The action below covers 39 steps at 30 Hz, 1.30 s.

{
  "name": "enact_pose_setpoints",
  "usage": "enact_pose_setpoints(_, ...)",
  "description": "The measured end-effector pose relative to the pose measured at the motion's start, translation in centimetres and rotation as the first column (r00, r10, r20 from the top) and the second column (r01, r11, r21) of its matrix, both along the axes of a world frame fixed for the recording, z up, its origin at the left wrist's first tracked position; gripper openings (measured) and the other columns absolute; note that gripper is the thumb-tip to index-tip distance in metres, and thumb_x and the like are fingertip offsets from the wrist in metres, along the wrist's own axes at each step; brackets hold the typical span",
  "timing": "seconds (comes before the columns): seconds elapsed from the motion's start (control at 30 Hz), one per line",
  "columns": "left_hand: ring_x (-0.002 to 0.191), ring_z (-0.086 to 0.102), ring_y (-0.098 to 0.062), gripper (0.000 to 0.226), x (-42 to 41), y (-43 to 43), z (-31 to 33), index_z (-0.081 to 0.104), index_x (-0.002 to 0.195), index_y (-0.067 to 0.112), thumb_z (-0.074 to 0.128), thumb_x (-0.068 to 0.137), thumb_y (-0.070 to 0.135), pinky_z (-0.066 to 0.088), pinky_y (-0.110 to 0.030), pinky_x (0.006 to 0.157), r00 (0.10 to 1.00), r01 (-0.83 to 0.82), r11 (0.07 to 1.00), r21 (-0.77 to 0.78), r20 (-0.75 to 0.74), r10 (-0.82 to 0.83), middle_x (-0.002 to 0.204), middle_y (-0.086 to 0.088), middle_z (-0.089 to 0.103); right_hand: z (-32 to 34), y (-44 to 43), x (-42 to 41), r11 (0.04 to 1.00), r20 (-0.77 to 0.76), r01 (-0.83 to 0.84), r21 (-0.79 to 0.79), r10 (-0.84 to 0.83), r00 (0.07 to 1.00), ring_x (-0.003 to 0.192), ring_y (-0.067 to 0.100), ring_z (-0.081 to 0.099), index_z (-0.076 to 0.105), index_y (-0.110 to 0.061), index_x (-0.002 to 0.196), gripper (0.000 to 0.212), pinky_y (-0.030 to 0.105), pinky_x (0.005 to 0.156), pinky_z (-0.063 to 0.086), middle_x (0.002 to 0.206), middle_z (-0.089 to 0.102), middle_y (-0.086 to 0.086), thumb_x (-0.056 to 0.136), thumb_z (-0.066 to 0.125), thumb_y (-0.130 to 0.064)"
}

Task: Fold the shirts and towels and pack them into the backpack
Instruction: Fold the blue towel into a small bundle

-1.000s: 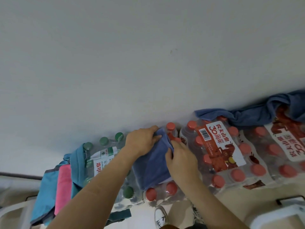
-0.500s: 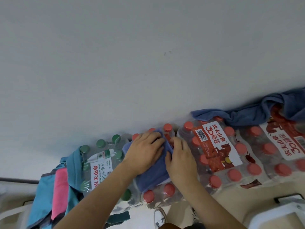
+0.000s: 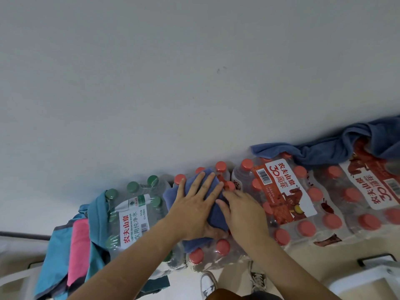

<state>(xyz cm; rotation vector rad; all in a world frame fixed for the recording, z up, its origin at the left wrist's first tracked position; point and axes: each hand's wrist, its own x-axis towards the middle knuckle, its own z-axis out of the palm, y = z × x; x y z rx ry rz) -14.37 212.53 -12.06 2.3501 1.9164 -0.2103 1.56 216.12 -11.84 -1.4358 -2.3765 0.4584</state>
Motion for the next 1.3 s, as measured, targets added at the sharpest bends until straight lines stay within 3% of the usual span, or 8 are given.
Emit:
enact_pose_setpoints(0.13, 0.141, -0.022, -0.008, 0.104, -0.5, 0.5, 1.2, 0.001, 0.152, 0.033, 0.031, 0.068, 0.087, -0.014, -0.049, 0.109, 0.985, -0.028, 0.991, -0.133, 0.164, 0.050, 0.156, 0.011, -0.015, 1.0, 1.3, 0.1, 0.970, -0.059, 0.004, -0.245, -0.018, 0.998, 0.078, 0.018, 0.059, 0.056, -0.018, 0.090, 0.020, 0.026, 0.062, 0.039, 0.085, 0.063, 0.000, 0.084, 0.068, -0.033)
enact_pose_setpoints(0.23, 0.144, 0.012, -0.015, 0.071, -1.6, 2.1, 2.4, 0.024, 0.149, 0.024, 0.039, 0.085, 0.052, 0.015, -0.044, 0.116, 0.882, -0.088, 0.988, -0.128, 0.451, 0.137, 0.157, 0.006, 0.020, 1.6, 2.4, -0.3, 0.928, -0.074, 0.027, -0.371, -0.059, 0.996, 0.086, 0.020, 0.062, 0.052, -0.017, 0.093, 0.026, 0.029, 0.070, 0.045, 0.093, 0.065, 0.001, 0.082, 0.071, -0.032)
enact_pose_setpoints(0.43, 0.134, 0.024, -0.031, 0.067, -1.5, 5.5, 2.8, 0.026, 0.147, 0.031, 0.053, 0.087, 0.018, 0.033, -0.046, 0.107, 0.995, 0.006, 0.965, -0.262, 0.099, 0.020, 0.155, -0.005, 0.017, 2.0, 3.6, -0.8, 0.881, -0.008, -0.034, -0.471, 0.034, 0.999, 0.089, 0.025, 0.064, 0.059, -0.013, 0.098, 0.026, 0.031, 0.068, 0.047, 0.097, 0.068, 0.006, 0.081, 0.069, -0.030)
enact_pose_setpoints(0.67, 0.103, 0.056, -0.027, 0.037, 0.4, 8.0, 5.7, 0.052, 0.115, 0.021, 0.066, 0.080, 0.025, 0.041, -0.043, 0.083, 0.996, -0.033, 0.925, -0.379, -0.087, -0.001, 0.112, -0.003, 0.060, 0.9, 3.6, -0.7, 0.881, 0.066, -0.034, -0.472, 0.074, 0.995, 0.091, 0.030, 0.063, 0.056, -0.014, 0.091, 0.031, 0.029, 0.063, 0.039, 0.097, 0.066, 0.011, 0.077, 0.065, -0.040)
enact_pose_setpoints(0.9, 0.083, 0.060, -0.022, 0.027, -1.0, 4.8, 9.5, 0.059, 0.093, 0.020, 0.072, 0.069, 0.018, 0.046, -0.030, 0.072, 0.960, -0.102, 0.978, -0.182, 0.240, 0.145, 0.091, -0.001, 0.067, 3.6, 3.9, 0.6, 0.833, -0.260, -0.237, -0.500, 0.117, 0.958, 0.105, 0.016, 0.058, 0.049, -0.030, 0.123, 0.058, 0.033, 0.088, 0.049, 0.116, 0.060, -0.005, 0.071, 0.073, -0.037)
enact_pose_setpoints(1.03, 0.069, 0.050, -0.015, 0.025, -2.3, 2.5, 14.4, 0.053, 0.080, 0.021, 0.072, 0.069, 0.009, 0.039, -0.028, 0.062, 0.854, -0.325, 0.938, 0.121, 0.465, 0.236, 0.074, 0.006, 0.056, 10.5, 6.4, -0.2, 0.890, -0.175, -0.449, -0.083, 0.431, 0.885, 0.086, 0.021, 0.062, 0.064, -0.024, 0.099, 0.014, 0.033, 0.073, 0.044, 0.091, 0.067, -0.001, 0.085, 0.062, -0.025)
enact_pose_setpoints(1.17, 0.076, 0.043, -0.013, 0.021, -2.5, -0.6, 15.6, 0.052, 0.079, 0.018, 0.052, 0.063, 0.005, 0.034, -0.020, 0.063, 0.921, -0.317, 0.760, 0.567, 0.376, 0.104, 0.080, 0.005, 0.053, 14.1, 6.7, -1.6, 0.725, -0.013, -0.512, 0.460, 0.582, 0.813, 0.085, 0.023, 0.065, 0.067, -0.016, 0.094, 0.026, 0.038, 0.081, 0.047, 0.093, 0.069, 0.002, 0.069, 0.073, -0.015)
enact_pose_setpoints(1.3, 0.075, 0.047, -0.021, 0.018, -1.0, -4.6, 9.2, 0.044, 0.079, 0.020, 0.046, 0.064, 0.010, 0.044, -0.033, 0.062, 0.972, -0.233, 0.801, 0.551, 0.152, 0.177, 0.082, -0.001, 0.053, 9.8, 4.0, -0.6, 0.555, 0.241, -0.698, 0.452, 0.678, 0.695, 0.113, 0.023, 0.062, 0.067, -0.016, 0.089, 0.028, 0.044, 0.103, 0.044, 0.113, 0.069, 0.006, 0.063, 0.078, -0.018)
